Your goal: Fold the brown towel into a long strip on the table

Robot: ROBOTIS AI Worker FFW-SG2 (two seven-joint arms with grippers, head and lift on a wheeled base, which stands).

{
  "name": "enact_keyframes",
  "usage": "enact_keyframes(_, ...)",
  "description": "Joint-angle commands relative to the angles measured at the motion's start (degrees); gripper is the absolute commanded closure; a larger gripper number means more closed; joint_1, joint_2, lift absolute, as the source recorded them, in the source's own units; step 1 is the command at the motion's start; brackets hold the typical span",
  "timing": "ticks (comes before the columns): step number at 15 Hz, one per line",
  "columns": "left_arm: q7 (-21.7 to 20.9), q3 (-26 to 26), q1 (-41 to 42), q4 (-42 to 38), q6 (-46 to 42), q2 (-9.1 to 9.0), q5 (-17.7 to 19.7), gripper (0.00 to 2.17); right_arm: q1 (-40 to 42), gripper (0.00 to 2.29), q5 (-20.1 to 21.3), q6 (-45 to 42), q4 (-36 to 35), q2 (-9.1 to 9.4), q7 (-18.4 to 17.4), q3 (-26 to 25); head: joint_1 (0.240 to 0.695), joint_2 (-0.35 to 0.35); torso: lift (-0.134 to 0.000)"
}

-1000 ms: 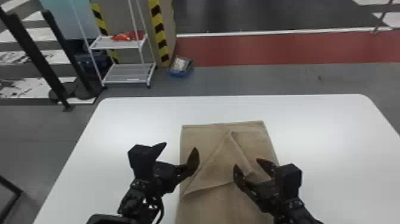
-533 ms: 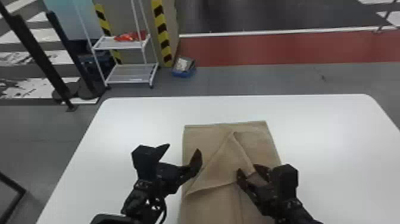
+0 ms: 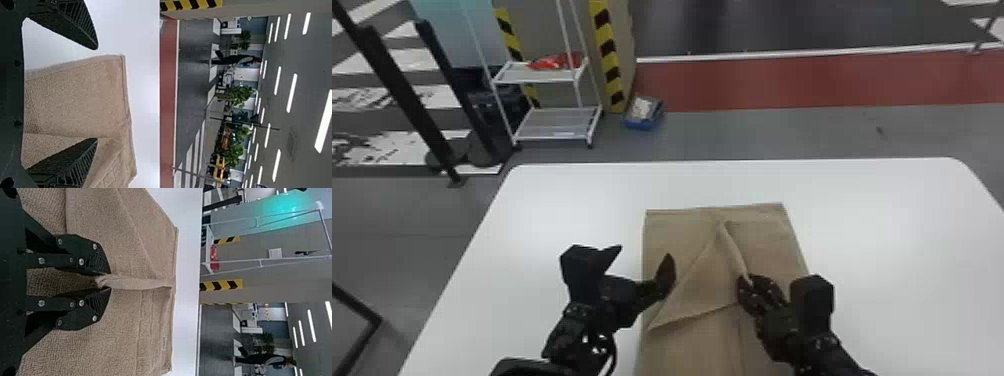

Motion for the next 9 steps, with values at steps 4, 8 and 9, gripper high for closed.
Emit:
enact_keyframes(4,0.1,0.8,-0.7,0.9,0.0,-0.09,0.0,0.04,4.0,1.68,-0.3,-1.1,-5.5,-0.53,0.3,-2.1,0.695,0.134,-0.057)
enact_keyframes(8,0.0,1.9,-1.3,2.0,-0.5,-0.09,0.2,0.04,11.8,1.68,-4.1,-0.9,-18.7,-0.70,4.2,-17.8,0.695,0.089,-0.057)
enact_keyframes(9,0.0,1.9,-2.0,2.7,-0.7,-0.15,0.3,0.04,12.3,1.68,-6.2,0.6,-20.6,-0.70,5.3,-22.5,0.695,0.056,-0.057)
